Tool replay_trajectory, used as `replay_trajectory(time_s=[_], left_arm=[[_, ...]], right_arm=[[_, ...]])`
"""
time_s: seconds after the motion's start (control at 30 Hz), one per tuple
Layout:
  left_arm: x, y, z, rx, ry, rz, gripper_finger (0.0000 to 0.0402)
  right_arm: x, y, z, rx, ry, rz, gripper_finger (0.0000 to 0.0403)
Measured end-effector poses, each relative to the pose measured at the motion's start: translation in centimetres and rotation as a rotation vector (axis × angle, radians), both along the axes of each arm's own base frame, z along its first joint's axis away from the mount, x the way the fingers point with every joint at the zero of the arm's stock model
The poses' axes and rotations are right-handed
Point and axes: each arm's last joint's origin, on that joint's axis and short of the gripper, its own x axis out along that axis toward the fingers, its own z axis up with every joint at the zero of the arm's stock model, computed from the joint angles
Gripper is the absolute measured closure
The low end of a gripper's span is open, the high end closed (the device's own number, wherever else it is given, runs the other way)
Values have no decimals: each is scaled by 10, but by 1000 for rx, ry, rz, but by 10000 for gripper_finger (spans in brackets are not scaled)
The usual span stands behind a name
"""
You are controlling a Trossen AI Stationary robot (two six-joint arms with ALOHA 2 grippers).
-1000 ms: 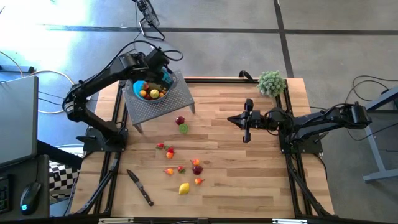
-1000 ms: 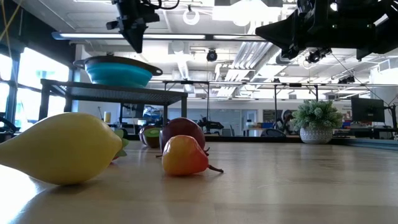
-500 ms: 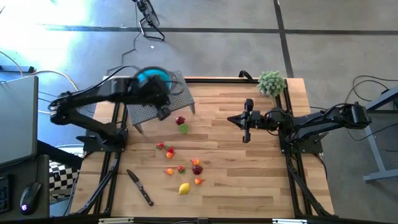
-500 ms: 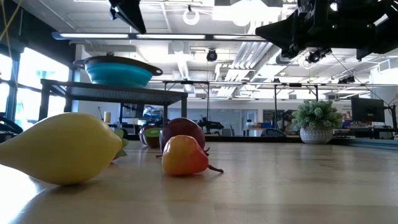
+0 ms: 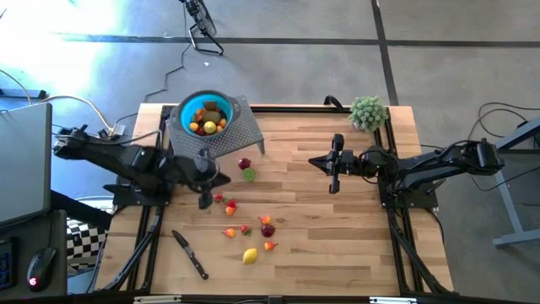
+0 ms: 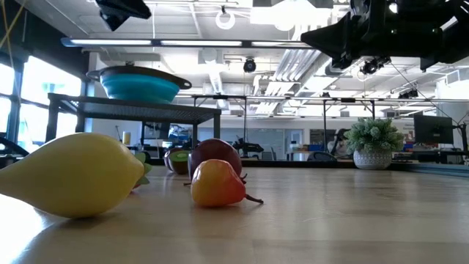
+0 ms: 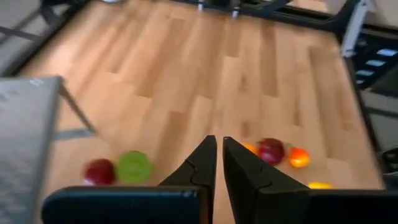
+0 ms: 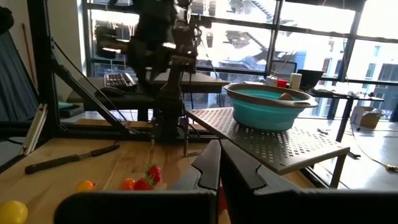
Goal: Pick & Place Fruit
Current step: Put the red strawberry into the blue strainer bowl on the shelf
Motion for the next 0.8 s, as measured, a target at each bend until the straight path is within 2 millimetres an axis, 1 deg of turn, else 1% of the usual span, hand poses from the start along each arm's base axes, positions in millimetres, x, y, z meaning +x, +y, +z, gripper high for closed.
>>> replay_trajectory(time_s=[0.1, 0.27, 0.4, 0.57, 0.67, 0.8], left_arm=[[2, -18, -10, -46, 16, 13, 378], [4, -48, -26, -104, 55, 103, 378], [2, -65, -41, -205, 128, 166, 378], [-3, -73, -60, -308, 252, 325, 383], [-6, -71, -69, -374, 338, 417, 398], [-10, -70, -76, -393, 414, 494, 398]], right_arm=[[0, 0, 0, 3, 0, -17, 401], [0, 0, 0, 3, 0, -16, 401], [0, 0, 0, 3, 0, -16, 400], [0, 0, 0, 3, 0, -15, 400], [0, 0, 0, 8, 0, -15, 400], [0, 0, 0, 8, 0, -15, 400]])
